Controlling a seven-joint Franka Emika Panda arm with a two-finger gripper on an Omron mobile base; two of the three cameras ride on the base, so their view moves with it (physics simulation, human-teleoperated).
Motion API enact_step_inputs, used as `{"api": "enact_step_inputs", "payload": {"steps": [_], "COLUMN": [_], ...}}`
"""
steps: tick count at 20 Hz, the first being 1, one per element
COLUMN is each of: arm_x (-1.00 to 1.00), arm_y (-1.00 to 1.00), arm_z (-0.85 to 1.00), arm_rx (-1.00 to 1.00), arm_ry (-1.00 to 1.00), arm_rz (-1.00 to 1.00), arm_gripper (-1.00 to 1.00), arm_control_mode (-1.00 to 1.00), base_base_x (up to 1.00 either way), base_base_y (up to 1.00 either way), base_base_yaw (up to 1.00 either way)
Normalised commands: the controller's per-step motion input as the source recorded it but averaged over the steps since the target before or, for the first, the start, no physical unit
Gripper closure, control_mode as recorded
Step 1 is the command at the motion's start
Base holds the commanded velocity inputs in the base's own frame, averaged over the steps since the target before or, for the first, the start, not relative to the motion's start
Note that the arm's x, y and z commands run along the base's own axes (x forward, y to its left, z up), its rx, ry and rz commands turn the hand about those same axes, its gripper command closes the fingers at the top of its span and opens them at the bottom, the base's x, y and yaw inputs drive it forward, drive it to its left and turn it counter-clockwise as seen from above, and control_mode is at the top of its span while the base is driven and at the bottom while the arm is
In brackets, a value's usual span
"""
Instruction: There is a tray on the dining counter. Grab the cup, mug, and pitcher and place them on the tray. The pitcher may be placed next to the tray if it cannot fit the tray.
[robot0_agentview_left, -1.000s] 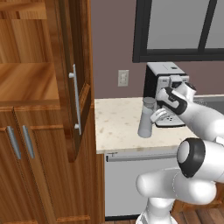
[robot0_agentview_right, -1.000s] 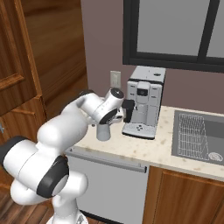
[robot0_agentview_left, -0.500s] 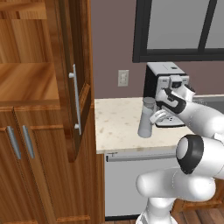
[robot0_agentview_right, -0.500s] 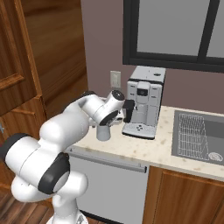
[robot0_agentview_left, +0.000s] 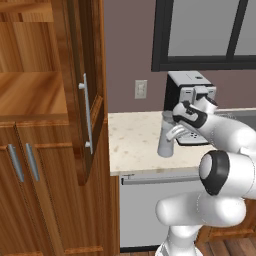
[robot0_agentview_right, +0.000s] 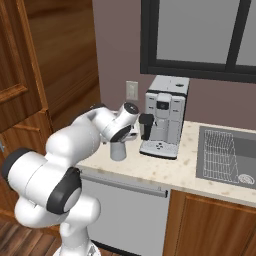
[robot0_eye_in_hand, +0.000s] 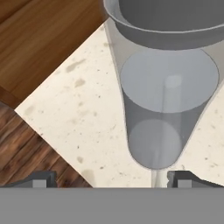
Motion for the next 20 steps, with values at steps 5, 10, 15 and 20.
{"api": "enact_step_inputs", "payload": {"steps": [5,10,15,20], "arm_x": [0.08,0.01,0.00,-0.14], "arm_y": [0.01,0.00,0.00,-0.05], "arm_z": [0.00,0.00,0.00,0.00], "arm_rx": [0.00,0.00,0.00,0.00], "arm_ry": [-0.02,-0.01,-0.02,-0.04], "arm_rz": [0.00,0.00,0.00,0.00], "arm_gripper": [-1.00,1.00,1.00,1.00], "arm_control_mode": [-1.00,-1.00,-1.00,-1.00], "base_base_x": [0.00,0.00,0.00,0.00], "base_base_y": [0.00,0.00,0.00,0.00], "base_base_yaw": [0.00,0.00,0.00,0.00]}}
